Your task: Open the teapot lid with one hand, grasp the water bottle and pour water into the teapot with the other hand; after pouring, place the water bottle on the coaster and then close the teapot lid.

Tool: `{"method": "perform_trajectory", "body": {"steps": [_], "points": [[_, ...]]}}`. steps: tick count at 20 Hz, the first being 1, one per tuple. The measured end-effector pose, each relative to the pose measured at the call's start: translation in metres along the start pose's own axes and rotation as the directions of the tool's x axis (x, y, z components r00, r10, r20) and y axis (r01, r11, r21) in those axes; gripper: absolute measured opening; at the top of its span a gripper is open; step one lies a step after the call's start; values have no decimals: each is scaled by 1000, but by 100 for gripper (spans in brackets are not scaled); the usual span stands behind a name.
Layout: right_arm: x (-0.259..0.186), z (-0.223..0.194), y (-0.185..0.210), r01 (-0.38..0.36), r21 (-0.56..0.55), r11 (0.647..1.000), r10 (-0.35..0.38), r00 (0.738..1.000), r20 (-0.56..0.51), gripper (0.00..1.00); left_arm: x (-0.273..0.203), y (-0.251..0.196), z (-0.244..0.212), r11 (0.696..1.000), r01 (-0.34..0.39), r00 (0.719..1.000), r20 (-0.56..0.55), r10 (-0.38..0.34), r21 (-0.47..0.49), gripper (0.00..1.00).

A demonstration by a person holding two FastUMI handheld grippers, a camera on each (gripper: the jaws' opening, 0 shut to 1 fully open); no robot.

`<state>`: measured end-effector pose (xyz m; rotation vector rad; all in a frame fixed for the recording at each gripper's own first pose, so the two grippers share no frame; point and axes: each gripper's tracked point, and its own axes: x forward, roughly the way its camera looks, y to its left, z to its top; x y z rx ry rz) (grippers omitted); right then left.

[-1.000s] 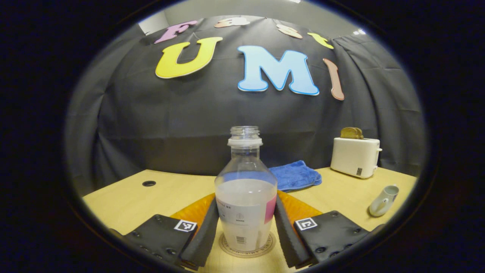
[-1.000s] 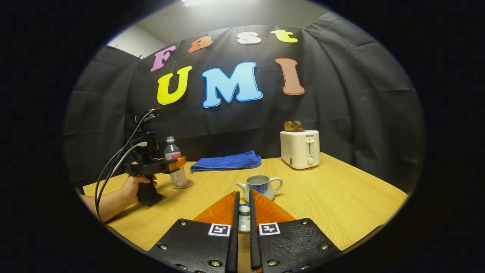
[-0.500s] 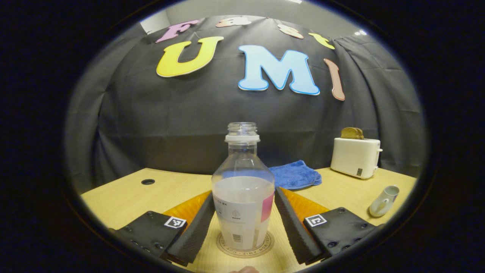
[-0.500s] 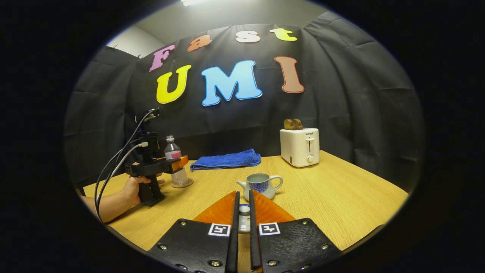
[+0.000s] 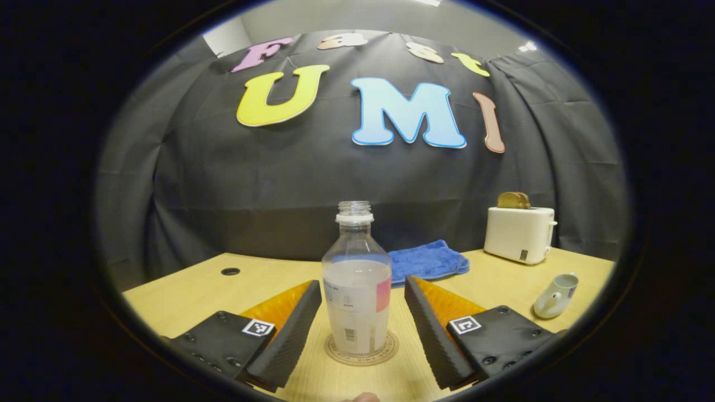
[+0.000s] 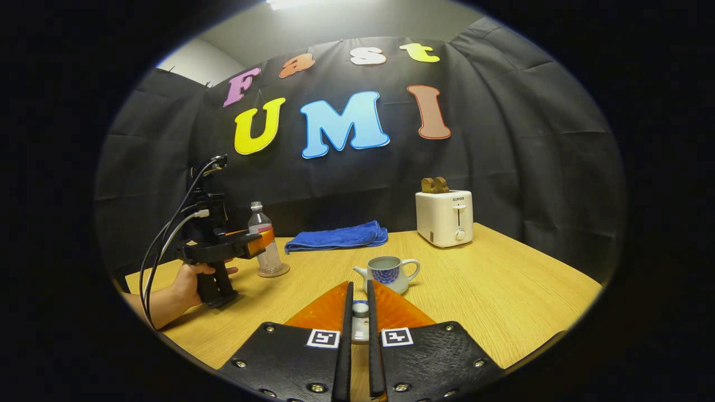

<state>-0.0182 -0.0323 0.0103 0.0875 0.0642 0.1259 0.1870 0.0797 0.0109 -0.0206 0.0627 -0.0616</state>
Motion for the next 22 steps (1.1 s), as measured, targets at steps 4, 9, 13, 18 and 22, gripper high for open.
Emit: {"method": "perform_trajectory", "body": {"steps": [4,9,13,18,22], "points": [[16,22,-5,2,-30,1000,0,998,60,13,-57,-3,16,1000,-13,1000,27,13,-9,100],[82,45,-19,33,-56,998,-25,991,131,13,-116,-17,43,1000,-2,997,77,2,6,100],[137,32,-28,49,-100,994,-39,994,103,13,-137,-25,24,1000,-14,997,75,13,9,100],[164,17,-42,85,-93,992,-79,995,64,13,-141,-23,13,999,-3,999,50,5,-47,100],[171,12,-38,77,-100,992,-72,996,51,13,-139,-25,8,999,-3,999,37,5,-50,100]]}}
